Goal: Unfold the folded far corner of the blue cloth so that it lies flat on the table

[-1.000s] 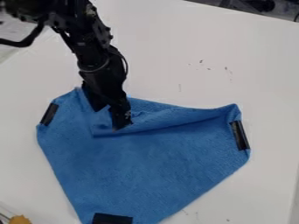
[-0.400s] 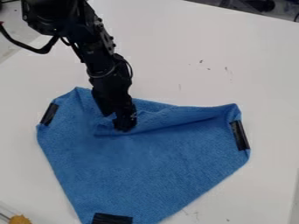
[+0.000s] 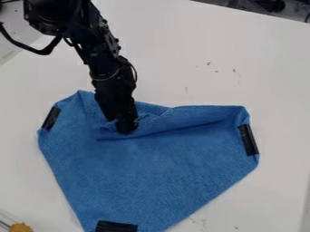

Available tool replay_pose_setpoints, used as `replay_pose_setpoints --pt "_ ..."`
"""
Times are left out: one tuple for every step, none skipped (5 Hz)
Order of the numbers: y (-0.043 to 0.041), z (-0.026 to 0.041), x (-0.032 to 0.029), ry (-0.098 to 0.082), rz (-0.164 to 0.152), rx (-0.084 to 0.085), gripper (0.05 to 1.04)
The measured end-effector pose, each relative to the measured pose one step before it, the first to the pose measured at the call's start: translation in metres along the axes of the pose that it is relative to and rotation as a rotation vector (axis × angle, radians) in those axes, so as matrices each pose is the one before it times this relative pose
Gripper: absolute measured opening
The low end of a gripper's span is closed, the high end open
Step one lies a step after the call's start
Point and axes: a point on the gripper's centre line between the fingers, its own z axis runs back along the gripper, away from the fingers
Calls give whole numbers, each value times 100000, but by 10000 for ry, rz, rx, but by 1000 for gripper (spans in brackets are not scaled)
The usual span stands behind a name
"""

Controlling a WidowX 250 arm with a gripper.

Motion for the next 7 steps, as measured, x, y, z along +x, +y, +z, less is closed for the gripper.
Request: replay_pose_setpoints --pt "-529 1131 210 43 -116 414 1009" --pt "-892 1474 73 -48 99 709 1007" --pt "-561 -325 -687 -130 158 20 981" --pt "354 -400 -85 -344 166 -129 950" --pt "-161 -665 -146 35 -6 -255 978" --pt "-1 -363 -136 38 45 -45 926" --pt "269 37 197 -177 124 35 634"
